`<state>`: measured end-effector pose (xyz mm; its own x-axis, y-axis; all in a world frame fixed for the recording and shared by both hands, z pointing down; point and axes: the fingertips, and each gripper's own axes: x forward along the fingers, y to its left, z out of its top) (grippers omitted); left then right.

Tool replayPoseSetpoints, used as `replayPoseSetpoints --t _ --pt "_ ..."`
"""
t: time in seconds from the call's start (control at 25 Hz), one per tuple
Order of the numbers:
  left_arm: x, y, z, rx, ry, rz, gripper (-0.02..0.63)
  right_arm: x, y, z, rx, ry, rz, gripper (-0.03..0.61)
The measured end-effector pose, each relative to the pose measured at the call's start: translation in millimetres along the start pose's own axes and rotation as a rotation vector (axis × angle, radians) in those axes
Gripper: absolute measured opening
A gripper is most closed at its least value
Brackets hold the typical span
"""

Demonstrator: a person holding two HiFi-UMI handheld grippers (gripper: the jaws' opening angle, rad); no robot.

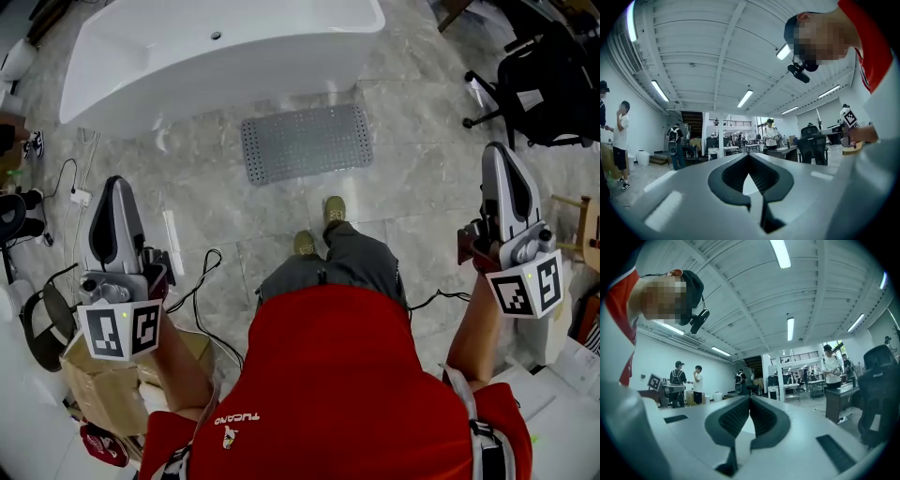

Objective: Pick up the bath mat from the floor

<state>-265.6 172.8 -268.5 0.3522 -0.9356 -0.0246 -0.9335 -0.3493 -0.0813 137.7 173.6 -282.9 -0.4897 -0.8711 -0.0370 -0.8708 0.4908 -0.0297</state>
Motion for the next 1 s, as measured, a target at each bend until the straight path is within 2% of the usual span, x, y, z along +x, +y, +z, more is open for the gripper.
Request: replayPoseSetpoints --t 0.52,0.8,1.0 --pt "71 -13 2 -0.006 -0.013 0.057 0.005 48 -75 -13 0.021 0.002 0.042 0.002" --pt "110 -21 3 -0.003 -0.017 0.126 0.005 74 -124 -26 -0.017 0.022 0.067 0.002" --pt "125 -20 -3 0.003 -0.002 0.161 0.005 94 -142 -30 -0.025 0.024 0.102 0.002"
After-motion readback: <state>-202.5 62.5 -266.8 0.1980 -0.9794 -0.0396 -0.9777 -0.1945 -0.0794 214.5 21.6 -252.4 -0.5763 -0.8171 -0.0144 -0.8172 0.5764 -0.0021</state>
